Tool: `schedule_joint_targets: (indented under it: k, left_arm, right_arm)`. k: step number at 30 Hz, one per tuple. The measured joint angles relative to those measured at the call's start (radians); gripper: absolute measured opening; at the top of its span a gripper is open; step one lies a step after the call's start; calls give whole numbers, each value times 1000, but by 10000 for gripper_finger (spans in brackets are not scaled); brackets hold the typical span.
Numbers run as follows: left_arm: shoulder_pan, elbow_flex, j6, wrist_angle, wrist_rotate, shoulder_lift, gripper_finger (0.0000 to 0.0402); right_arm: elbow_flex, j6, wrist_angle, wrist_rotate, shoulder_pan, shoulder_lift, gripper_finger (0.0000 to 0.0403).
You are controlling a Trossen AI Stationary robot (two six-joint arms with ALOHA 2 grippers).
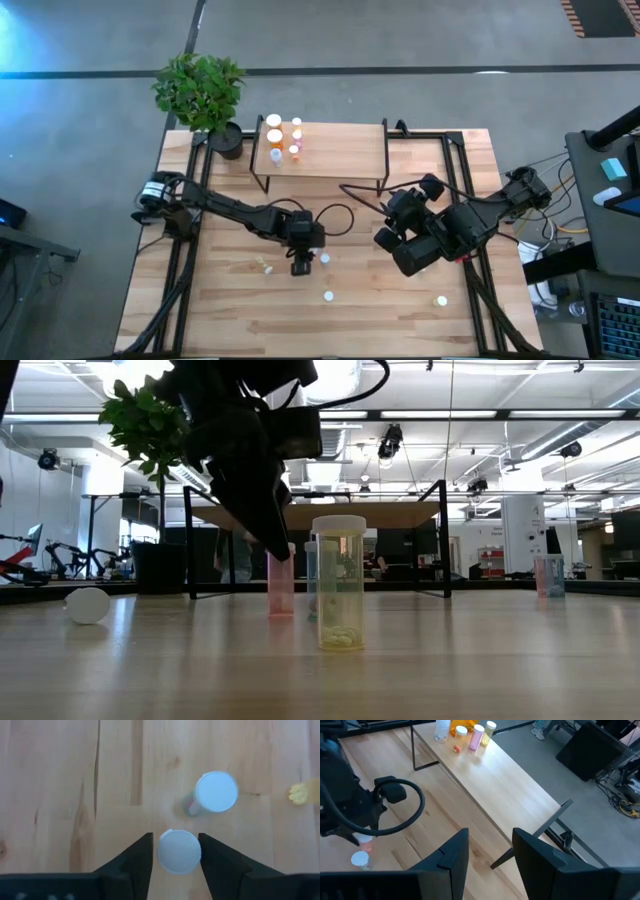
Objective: Pick and place medicine bottles onto shelf by color
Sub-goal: Put the red pill bottle on the shelf
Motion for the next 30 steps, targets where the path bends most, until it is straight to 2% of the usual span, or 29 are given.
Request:
schedule_joint_targets:
  k: [7, 15, 22, 30]
  left_arm:
    - [59, 86, 27, -126, 60, 0, 112]
    - [158, 359, 185, -408, 90, -2, 108]
    - [321, 642, 246, -572, 106, 0, 107]
    - [538, 858, 365, -573, 105, 20, 107]
  right_arm:
    - [0, 1, 0, 0, 2, 0, 144]
    - [0, 12, 0, -1, 2, -3, 144]
    - [0, 55, 0, 29, 0, -24, 144]
    - [0, 93, 0, 93, -7, -56, 144]
